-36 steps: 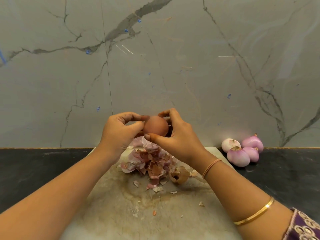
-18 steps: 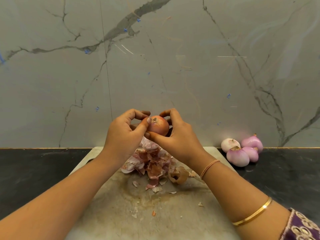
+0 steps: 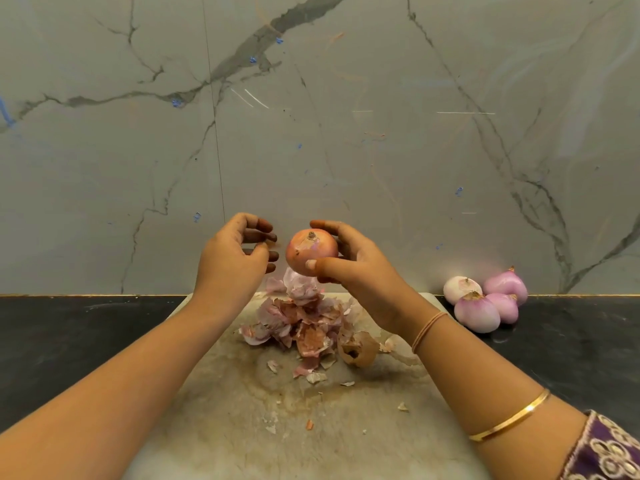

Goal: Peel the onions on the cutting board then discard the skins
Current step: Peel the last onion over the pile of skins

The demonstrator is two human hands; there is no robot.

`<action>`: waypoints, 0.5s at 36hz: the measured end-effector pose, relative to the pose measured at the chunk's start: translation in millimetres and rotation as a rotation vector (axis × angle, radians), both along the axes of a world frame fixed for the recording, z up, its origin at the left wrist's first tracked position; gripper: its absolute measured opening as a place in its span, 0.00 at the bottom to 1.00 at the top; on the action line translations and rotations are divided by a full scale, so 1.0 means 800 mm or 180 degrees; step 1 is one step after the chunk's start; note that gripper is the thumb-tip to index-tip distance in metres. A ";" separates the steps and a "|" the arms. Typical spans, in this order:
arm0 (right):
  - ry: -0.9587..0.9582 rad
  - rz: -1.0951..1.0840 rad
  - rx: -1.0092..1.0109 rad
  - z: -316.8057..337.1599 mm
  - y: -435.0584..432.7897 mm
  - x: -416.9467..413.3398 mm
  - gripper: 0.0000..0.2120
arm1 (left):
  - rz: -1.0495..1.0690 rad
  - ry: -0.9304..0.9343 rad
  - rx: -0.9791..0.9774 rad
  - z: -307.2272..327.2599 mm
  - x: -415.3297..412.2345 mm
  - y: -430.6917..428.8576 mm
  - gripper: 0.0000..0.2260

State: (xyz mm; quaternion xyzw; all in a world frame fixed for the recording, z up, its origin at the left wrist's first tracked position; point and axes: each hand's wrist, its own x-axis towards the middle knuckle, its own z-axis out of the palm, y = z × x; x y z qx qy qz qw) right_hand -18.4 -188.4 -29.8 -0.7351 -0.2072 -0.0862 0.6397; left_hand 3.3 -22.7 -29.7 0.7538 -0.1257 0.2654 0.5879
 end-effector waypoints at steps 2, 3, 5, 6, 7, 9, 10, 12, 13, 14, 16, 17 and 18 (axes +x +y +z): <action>0.0074 -0.0013 0.0026 0.001 -0.002 0.001 0.26 | -0.0117 -0.0077 0.0097 0.003 -0.007 -0.003 0.14; 0.0085 -0.0028 0.0005 0.001 -0.003 0.002 0.26 | -0.0210 -0.0106 0.0097 0.005 -0.010 -0.005 0.13; 0.0070 -0.0034 -0.0053 0.002 -0.005 0.002 0.24 | -0.0438 -0.0095 0.0001 0.007 -0.016 -0.010 0.09; 0.0063 -0.0027 -0.0068 0.001 -0.005 0.002 0.23 | -0.0539 -0.0064 -0.0036 0.008 -0.018 -0.011 0.07; 0.0059 -0.0020 -0.0079 0.001 -0.005 0.003 0.22 | -0.0604 -0.0035 -0.0035 0.008 -0.020 -0.012 0.06; 0.0045 -0.0021 -0.0093 0.000 -0.005 0.003 0.22 | -0.0669 0.0013 -0.0024 0.008 -0.021 -0.013 0.06; 0.0035 -0.0020 -0.0086 0.001 -0.006 0.003 0.22 | -0.0694 0.0037 -0.0060 0.009 -0.021 -0.012 0.07; 0.0024 -0.0001 -0.0035 0.002 -0.007 0.003 0.22 | -0.0726 0.0075 -0.0155 0.010 -0.020 -0.011 0.07; 0.0019 0.0011 -0.0016 0.002 -0.008 0.003 0.22 | -0.0723 0.0083 -0.0179 0.011 -0.020 -0.011 0.07; 0.0014 0.0015 -0.0012 0.002 -0.008 0.003 0.22 | -0.0715 0.0082 -0.0183 0.011 -0.020 -0.011 0.07; 0.0001 0.0009 -0.0030 0.002 -0.008 0.004 0.23 | -0.0693 0.0079 -0.0163 0.010 -0.019 -0.010 0.07; -0.0005 0.0003 -0.0043 0.002 -0.008 0.004 0.23 | -0.0670 0.0075 -0.0138 0.009 -0.018 -0.010 0.08; -0.0008 -0.0001 -0.0056 0.001 -0.007 0.004 0.23 | -0.0630 0.0062 -0.0097 0.008 -0.018 -0.010 0.08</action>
